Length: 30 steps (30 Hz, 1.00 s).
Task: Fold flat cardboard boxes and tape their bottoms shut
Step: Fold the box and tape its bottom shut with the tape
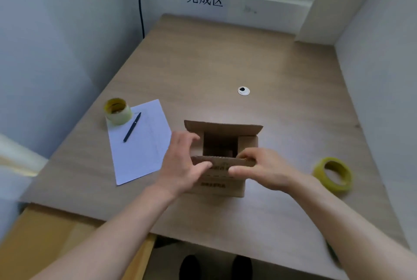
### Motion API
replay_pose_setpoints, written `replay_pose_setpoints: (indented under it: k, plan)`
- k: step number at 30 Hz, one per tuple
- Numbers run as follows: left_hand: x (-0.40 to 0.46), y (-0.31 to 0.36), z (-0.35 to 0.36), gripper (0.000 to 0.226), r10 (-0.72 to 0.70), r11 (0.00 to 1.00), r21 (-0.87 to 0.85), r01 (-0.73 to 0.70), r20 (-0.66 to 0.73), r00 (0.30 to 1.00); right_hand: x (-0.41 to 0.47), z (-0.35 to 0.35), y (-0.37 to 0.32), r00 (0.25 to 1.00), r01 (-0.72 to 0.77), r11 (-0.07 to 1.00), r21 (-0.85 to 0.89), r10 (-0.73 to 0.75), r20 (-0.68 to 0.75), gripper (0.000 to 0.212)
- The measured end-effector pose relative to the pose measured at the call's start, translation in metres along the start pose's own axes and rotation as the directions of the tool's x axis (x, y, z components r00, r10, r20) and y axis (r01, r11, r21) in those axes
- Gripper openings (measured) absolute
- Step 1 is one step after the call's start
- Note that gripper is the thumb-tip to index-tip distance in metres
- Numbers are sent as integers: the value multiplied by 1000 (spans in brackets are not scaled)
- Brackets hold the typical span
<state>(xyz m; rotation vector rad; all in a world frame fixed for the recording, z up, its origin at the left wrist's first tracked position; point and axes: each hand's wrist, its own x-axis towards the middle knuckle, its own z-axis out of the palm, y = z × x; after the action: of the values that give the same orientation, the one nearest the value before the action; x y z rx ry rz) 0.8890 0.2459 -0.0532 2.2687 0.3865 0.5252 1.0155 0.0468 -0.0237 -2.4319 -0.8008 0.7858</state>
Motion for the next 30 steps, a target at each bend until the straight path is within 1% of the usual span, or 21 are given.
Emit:
replay_pose_setpoints:
  k: [2, 4, 5, 6, 7, 9, 12, 14, 15, 16, 17, 19, 20, 21, 22, 23, 24, 25, 27, 29, 30]
  plan:
    - [-3, -12, 7, 101, -186, 982, 33, 187, -43, 982, -5, 17, 19, 1000, 5, 1000, -11, -5, -14, 30]
    - [-3, -25, 9, 124, -342, 937, 85, 338, 35, 939, -8, 30, 37, 987, -27, 998, 61, 36, -158, 22]
    - [-1, -30, 9, 130, -369, 929, 68, 364, 91, 925, -8, 31, 44, 974, -28, 994, 108, 51, -220, 22]
    - [1, -33, 9, 132, -349, 937, 47, 346, 144, 926, -6, 30, 49, 971, -16, 989, 146, 50, -235, 22]
    - [4, -34, 10, 133, -304, 953, 44, 301, 189, 934, -4, 27, 53, 979, 1, 984, 180, 36, -202, 20]
    - [15, -27, 17, 132, -221, 975, 44, 217, 251, 943, -2, 19, 55, 998, 42, 966, 255, -27, -59, 11]
    - [35, -11, 33, 129, -149, 987, -20, 162, 296, 943, 5, 10, 56, 993, 53, 979, 199, -72, 92, 14]
    - [42, -5, 45, 124, -148, 986, -29, 167, 332, 931, 8, 8, 61, 993, -2, 991, 131, -14, 115, 17]
    - [43, -5, 49, 119, -158, 985, -15, 173, 331, 930, 7, 9, 63, 997, -10, 995, 99, 2, 74, 19]
    - [43, -6, 53, 111, -167, 985, 6, 174, 311, 936, 6, 11, 65, 1000, -2, 998, 61, 4, -28, 24]
    - [42, -7, 57, 99, -163, 986, 32, 161, 277, 947, 2, 13, 69, 984, 7, 1000, 30, -2, -179, 31]
    - [36, -10, 64, 69, -111, 992, 84, 95, 210, 971, -8, 20, 74, 872, 37, 999, -32, -48, -488, 55]
    - [31, -11, 67, 54, -84, 994, 89, 67, 193, 978, -12, 24, 77, 805, 47, 996, -72, -81, -587, 67]
    - [28, -12, 71, 41, -66, 996, 77, 52, 184, 981, -15, 27, 81, 766, 49, 995, -83, -91, -637, 79]
    - [24, -14, 75, 31, -54, 997, 65, 43, 180, 982, -15, 29, 84, 768, 42, 998, -48, -63, -638, 91]
    - [20, -16, 77, 25, -42, 997, 65, 31, 175, 984, -13, 28, 87, 803, 34, 999, 20, -16, -595, 98]
    - [17, -18, 79, 21, -33, 997, 73, 21, 164, 986, -9, 28, 88, 864, 30, 995, 96, 23, -503, 98]
    - [15, -19, 81, 18, -34, 997, 68, 24, 152, 988, -4, 30, 90, 923, 31, 986, 164, 35, -383, 90]
    - [14, -17, 84, 14, -86, 996, 22, 84, 111, 990, 2, 38, 93, 973, 45, 964, 263, 17, -230, 69]
    - [17, -10, 91, 13, -147, 989, -18, 148, 67, 987, 3, 48, 97, 967, 75, 946, 317, 8, -253, 58]
    - [18, -7, 94, 21, -166, 986, -6, 167, 68, 984, 2, 52, 99, 957, 90, 940, 329, 10, -289, 54]
